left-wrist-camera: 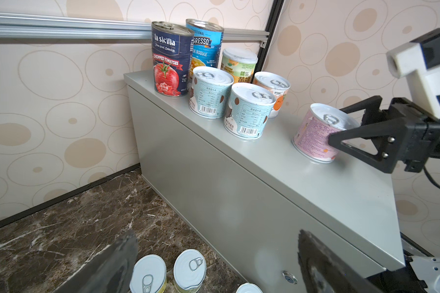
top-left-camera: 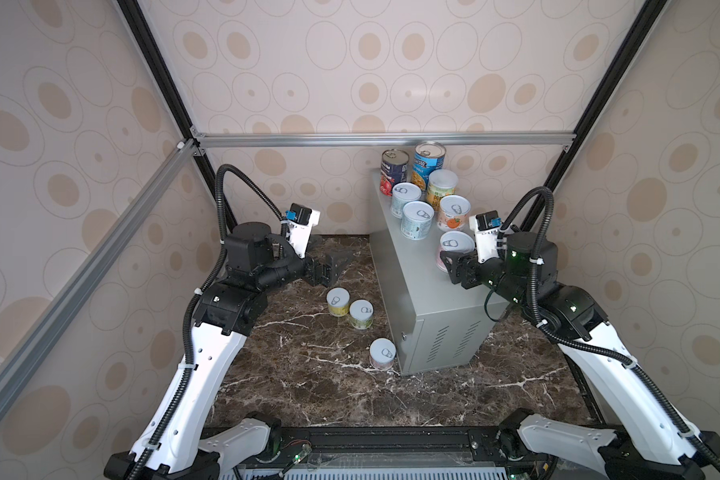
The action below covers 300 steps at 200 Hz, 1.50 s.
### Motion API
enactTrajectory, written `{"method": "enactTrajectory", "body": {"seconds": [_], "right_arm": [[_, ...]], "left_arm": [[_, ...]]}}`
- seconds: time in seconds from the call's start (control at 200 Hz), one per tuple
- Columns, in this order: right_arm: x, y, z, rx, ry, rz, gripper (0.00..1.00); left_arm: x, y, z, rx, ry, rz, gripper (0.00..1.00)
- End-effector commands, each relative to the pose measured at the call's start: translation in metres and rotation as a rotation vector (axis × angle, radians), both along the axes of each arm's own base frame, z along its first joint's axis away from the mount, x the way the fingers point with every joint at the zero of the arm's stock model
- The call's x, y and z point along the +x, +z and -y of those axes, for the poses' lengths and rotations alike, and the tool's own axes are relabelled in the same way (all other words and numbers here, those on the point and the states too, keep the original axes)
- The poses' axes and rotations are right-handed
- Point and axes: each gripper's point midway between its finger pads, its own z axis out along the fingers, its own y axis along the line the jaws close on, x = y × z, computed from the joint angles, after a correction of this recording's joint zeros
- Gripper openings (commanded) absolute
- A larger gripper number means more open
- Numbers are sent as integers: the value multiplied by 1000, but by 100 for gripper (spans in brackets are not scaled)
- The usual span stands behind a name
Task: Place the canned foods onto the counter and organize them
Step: 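Grasp the pink-labelled can with the right gripper and slide it into the row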
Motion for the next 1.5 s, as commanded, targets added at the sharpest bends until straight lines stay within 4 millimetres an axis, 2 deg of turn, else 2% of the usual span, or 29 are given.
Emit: {"method": "enactTrajectory", "body": {"seconds": [0.0,0.2,0.63,1.345,1.495], "right_arm": [[8,14,17,11,-40,40,72],[26,9,31,34,-37,32,70],[47,-6,21,23,8,3,70],[52,-11,29,7,-24,-3,77],[50,-7,26,15,-5,7,83]], "left_arm": [[-5,8,-2,-14,-9,38,98],[-7,2,-4,-15,-5,36,98],[-2,-6,-3,-14,-5,23,98],[0,-9,-4,-16,-2,16,98],[0,-10,-5,-16,0,11,98]]}}
